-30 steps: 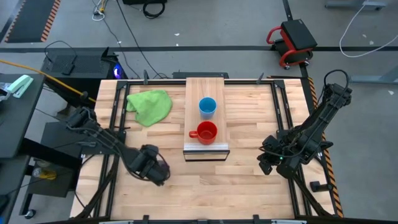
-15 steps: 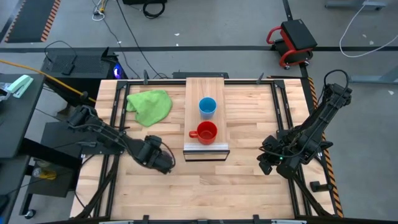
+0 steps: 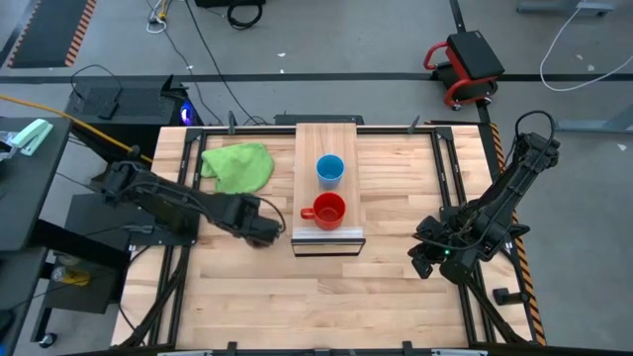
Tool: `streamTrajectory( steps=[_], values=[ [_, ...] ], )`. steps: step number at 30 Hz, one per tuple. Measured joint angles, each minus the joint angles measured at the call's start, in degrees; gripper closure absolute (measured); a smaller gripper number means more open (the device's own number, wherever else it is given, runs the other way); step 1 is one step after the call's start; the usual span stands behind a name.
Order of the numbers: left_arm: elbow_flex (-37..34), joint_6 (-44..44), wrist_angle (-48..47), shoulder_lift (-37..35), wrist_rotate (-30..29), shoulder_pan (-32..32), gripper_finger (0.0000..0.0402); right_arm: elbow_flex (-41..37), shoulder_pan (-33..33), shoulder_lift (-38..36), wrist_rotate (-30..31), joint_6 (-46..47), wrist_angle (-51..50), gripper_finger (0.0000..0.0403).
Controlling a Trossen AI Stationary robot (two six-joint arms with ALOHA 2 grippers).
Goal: Stack small to large cups/mugs on shelf
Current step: Put the purple mug on the shelf
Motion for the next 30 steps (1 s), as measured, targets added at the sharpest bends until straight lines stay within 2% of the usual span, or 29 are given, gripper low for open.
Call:
streamTrajectory(
  steps=[8, 18, 22, 30],
  values=[
    [0.00, 8.11, 0.36, -5.35, 0.04, 8.55, 0.0386, 0.00, 0.00, 0.00, 0.00, -1.00, -0.02, 0.0353],
    [0.34, 21.26, 1.12, -10.02, 0.26, 22.56, 0.0386, 0.02, -0.96, 0.00, -0.04, 0.13, -0.33, 0.0353],
    [3.11, 28.83, 1.12, -10.33, 0.18, 28.04, 0.0386, 0.02, -3.22, 0.00, -0.01, 0.48, -0.26, 0.0353],
    [13.25, 39.76, 0.69, -10.31, -1.13, 37.85, 0.0386, 0.02, -8.65, 0.00, -0.01, 0.42, -0.15, 0.0353]
  ],
)
